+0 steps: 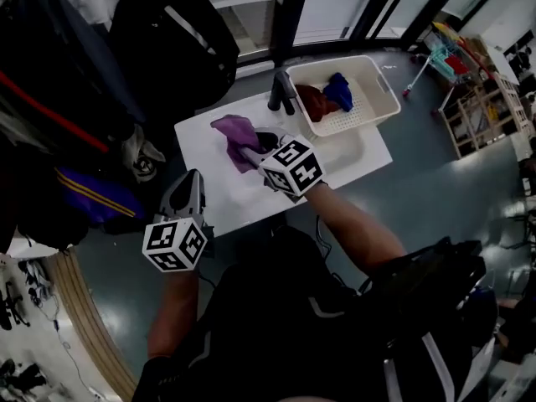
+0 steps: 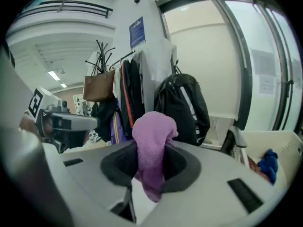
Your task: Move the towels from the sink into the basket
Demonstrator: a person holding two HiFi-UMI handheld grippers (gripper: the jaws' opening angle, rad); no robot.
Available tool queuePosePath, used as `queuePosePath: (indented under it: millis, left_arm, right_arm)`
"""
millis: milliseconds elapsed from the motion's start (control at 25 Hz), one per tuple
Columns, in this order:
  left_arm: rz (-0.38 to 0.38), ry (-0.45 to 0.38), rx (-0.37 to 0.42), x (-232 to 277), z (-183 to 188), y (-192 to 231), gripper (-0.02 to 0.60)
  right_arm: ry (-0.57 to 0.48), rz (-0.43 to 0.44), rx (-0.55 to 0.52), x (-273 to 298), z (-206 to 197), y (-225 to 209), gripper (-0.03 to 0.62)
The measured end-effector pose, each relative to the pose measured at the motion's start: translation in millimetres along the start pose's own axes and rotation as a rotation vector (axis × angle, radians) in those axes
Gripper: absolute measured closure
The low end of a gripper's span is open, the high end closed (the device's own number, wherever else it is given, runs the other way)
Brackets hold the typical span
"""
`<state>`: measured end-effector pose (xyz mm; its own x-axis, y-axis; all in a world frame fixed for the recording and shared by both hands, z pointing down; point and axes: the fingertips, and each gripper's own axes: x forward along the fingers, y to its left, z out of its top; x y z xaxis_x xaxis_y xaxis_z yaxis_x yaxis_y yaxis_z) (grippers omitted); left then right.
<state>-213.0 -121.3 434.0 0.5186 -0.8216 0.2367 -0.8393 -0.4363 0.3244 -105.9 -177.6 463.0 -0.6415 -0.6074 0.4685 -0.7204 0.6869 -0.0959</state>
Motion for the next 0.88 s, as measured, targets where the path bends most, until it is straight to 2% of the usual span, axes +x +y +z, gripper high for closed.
queuePosePath:
  millis: [200, 440, 680, 880]
  left_arm:
    - [-0.128, -0.038, 0.049, 22, 27, -53, 0.574]
    - [-0.235, -0.062, 0.097, 57, 46, -108, 0.574]
    - [-0.251, -0.097, 0.129, 103, 65, -171, 0.574]
    - [-0.306, -0.097, 0.148, 143, 76, -218, 0.574]
  right_arm:
    - [-0.093, -0.116, 0.041, -70, 22, -22, 0.488]
    - [-0.156, -0.204, 0.056, -127, 34, -58, 0.488]
    - [-0.187, -0.253, 0.046, -188, 39, -122, 0.488]
    - [-0.207, -0.274, 0.026, -226, 49, -182, 0.488]
